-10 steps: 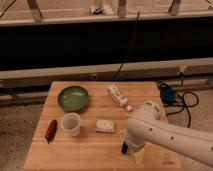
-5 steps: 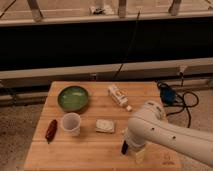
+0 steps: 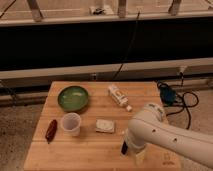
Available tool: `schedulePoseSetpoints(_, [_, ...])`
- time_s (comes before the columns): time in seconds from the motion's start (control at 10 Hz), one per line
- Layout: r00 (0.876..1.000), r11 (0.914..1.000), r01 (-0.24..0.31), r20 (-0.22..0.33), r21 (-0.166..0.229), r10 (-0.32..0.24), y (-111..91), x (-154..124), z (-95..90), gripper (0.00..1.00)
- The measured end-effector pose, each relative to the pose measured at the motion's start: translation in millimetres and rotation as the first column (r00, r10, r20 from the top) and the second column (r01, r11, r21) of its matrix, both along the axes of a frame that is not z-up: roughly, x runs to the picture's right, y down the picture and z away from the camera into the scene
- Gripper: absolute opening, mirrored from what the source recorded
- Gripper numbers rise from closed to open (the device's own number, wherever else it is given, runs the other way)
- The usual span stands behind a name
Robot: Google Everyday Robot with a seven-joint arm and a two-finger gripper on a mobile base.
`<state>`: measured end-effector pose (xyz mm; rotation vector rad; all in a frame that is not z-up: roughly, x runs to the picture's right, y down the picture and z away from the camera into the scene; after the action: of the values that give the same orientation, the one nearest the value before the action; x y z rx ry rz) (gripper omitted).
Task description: Knock the eraser over
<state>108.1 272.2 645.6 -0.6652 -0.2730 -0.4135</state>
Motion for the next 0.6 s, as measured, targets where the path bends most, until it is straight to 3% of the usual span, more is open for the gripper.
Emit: schedulePoseSetpoints(0.6, [1.0,1.0,0.0,0.016,-0.004,0.0,3.2,1.6,0.1,0.8])
